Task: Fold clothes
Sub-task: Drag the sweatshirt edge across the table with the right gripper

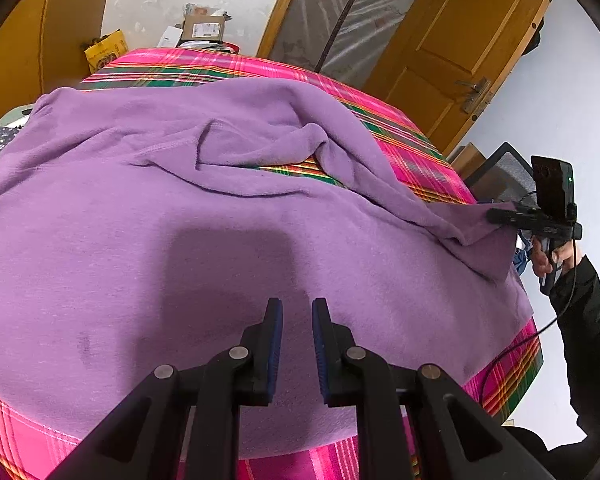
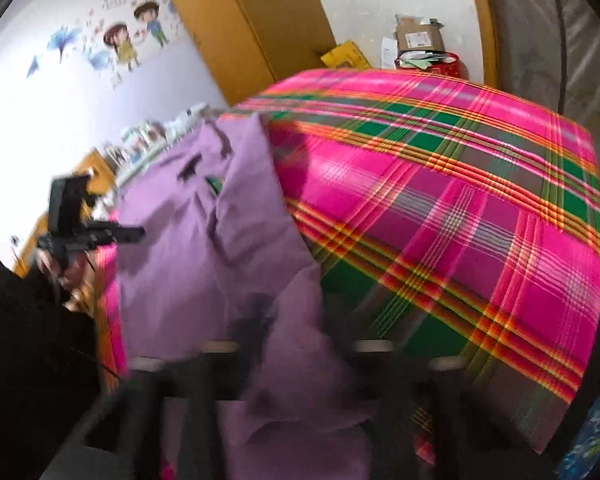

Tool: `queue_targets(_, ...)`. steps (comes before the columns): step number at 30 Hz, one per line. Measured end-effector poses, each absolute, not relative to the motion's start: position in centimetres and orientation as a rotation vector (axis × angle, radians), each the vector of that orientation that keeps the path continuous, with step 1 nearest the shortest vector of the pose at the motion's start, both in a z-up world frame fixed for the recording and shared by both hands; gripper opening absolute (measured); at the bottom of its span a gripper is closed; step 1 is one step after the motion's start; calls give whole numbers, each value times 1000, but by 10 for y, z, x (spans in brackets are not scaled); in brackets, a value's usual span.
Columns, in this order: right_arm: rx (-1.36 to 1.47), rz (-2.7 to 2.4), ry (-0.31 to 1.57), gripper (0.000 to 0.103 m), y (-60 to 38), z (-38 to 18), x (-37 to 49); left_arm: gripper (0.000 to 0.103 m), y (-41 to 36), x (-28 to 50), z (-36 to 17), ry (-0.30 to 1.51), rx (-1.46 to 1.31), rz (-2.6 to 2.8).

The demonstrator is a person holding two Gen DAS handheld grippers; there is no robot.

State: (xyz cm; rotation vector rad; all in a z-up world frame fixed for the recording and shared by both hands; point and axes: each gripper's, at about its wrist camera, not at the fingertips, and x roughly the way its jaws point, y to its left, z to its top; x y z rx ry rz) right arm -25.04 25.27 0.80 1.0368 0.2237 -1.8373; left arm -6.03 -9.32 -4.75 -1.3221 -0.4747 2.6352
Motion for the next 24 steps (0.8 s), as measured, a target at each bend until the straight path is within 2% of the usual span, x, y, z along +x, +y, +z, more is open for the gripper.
queue_targets(3, 996, -1969, 309, 7, 254, 22, -245, 16, -93, -61, -48, -476, -1328, 2634)
queue_targets(8, 758, -2389, 400, 7, 272, 87, -231, 16, -91, -62, -50, -483, -1327, 2621)
queue_targets(11, 681, -2438, 481, 9, 264, 98, -214, 16, -92, -61, -50, -488, -1322, 2617)
queue_targets(18, 864, -2352, 646, 10, 238, 48, -201, 16, -99, -58, -50, -504, -1318, 2616)
queue_targets(24, 991, -2113, 589, 27, 211, 4, -159, 16, -103, -58, -52, -526, -1324, 2617)
